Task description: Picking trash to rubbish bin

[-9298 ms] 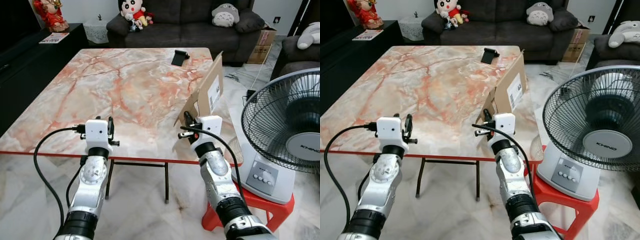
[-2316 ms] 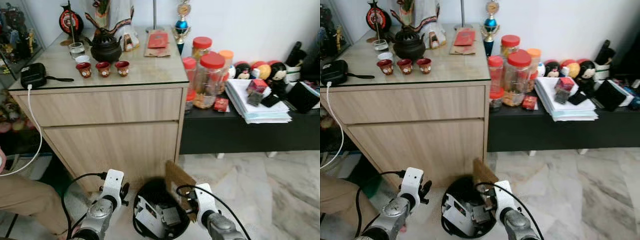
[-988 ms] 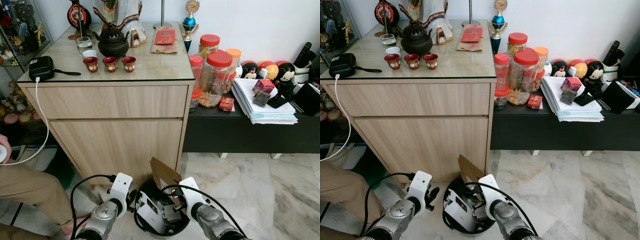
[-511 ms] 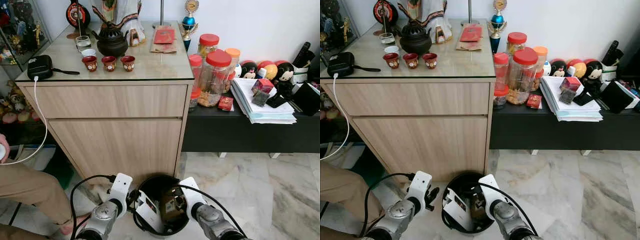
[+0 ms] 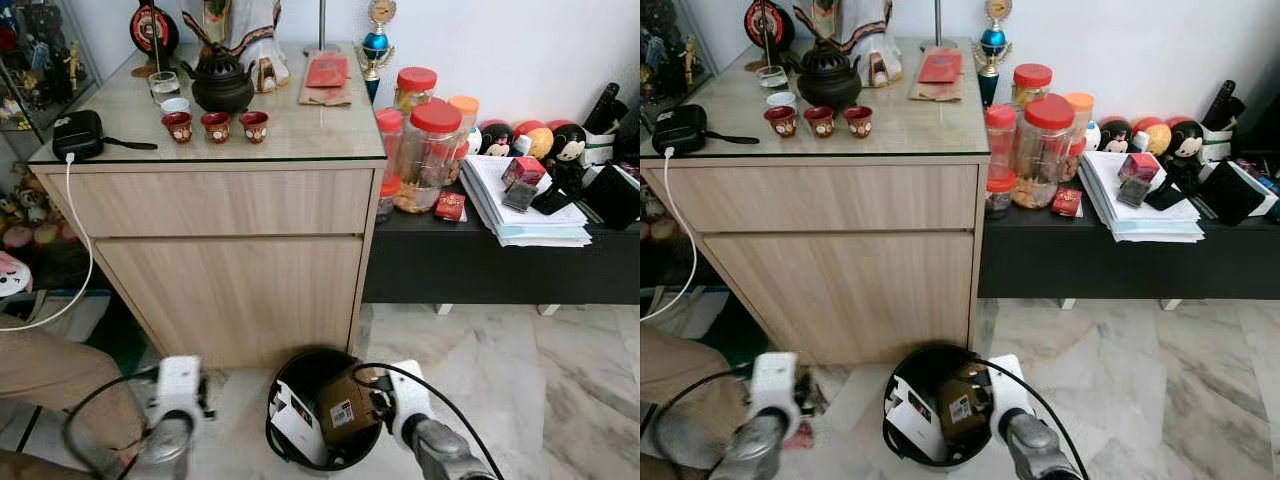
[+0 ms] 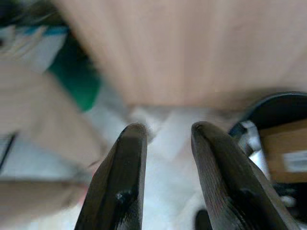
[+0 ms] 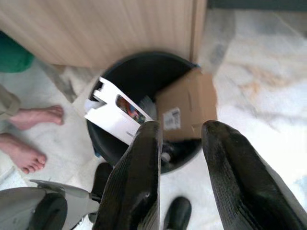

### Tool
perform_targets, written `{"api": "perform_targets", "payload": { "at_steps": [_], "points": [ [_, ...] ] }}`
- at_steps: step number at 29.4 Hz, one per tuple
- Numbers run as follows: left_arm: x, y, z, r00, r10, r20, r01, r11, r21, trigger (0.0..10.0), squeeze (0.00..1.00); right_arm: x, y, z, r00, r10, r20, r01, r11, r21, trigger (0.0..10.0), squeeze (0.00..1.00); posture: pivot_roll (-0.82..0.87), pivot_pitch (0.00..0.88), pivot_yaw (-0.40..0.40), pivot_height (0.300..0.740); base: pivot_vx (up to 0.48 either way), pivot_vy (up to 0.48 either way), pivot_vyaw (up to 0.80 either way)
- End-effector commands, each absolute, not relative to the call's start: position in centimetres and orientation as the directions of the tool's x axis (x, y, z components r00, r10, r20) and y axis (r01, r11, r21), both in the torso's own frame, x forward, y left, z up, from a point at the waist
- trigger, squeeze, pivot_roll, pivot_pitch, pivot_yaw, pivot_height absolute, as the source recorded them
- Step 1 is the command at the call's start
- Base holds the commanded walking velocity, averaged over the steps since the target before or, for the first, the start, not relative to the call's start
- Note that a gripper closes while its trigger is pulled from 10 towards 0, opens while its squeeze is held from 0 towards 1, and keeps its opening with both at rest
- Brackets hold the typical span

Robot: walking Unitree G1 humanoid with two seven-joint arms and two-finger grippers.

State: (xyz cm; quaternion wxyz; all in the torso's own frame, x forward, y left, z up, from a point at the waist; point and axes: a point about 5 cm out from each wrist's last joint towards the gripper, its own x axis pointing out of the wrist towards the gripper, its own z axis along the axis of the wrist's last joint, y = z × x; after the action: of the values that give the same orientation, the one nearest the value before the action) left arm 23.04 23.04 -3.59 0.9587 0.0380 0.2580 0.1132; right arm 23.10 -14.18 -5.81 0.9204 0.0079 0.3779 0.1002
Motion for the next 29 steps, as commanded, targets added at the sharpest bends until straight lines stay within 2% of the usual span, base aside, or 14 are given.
{"api": "perform_targets", "payload": {
  "at_steps": [1,4,9,13,18,29],
  "points": [
    [21.8,23.2,-4.5,0.808,0.261,-0.528,-0.223,0.965,0.135,10.0,0.0,22.8,-14.6,-6.0,0.696,0.17,-0.698,-0.144,0.985,0.096,10.0,0.0,0.09,0.042,-0.01,0.74,0.0,0.0,0.0],
    [20.6,23.5,-5.3,0.774,0.275,-0.57,-0.231,0.961,0.15,10.0,0.0,22.4,-14.8,-6.2,0.69,0.161,-0.705,-0.132,0.987,0.096,10.0,0.0,0.09,0.041,-0.008,0.74,0.0,0.0,0.0],
    [17.2,23.5,-7.4,0.672,0.296,-0.679,-0.25,0.953,0.169,10.0,0.0,21.9,-15.1,-6.5,0.687,0.139,-0.713,-0.087,0.99,0.11,10.0,0.0,0.08,0.036,-0.004,0.74,0.0,0.0,0.0],
    [15.8,23.3,-8.2,0.624,0.284,-0.728,-0.252,0.955,0.156,10.0,0.0,21.8,-15.1,-6.6,0.684,0.137,-0.717,-0.083,0.99,0.111,10.0,0.0,0.08,0.036,-0.004,0.74,0.0,0.0,0.0],
    [15.4,22.7,-8.5,0.624,0.232,-0.746,-0.229,0.967,0.109,10.0,0.0,21.5,-15.1,-6.8,0.677,0.135,-0.724,-0.082,0.991,0.108,10.0,0.0,0.09,0.036,-0.008,0.74,0.0,0.0,0.0],
    [15.2,22.8,-8.6,0.614,0.227,-0.756,-0.226,0.968,0.108,10.0,0.0,21.2,-15.2,-7.0,0.671,0.124,-0.731,-0.065,0.992,0.109,10.0,0.0,0.08,0.036,-0.004,0.74,0.0,0.0,0.0]
  ]
}}
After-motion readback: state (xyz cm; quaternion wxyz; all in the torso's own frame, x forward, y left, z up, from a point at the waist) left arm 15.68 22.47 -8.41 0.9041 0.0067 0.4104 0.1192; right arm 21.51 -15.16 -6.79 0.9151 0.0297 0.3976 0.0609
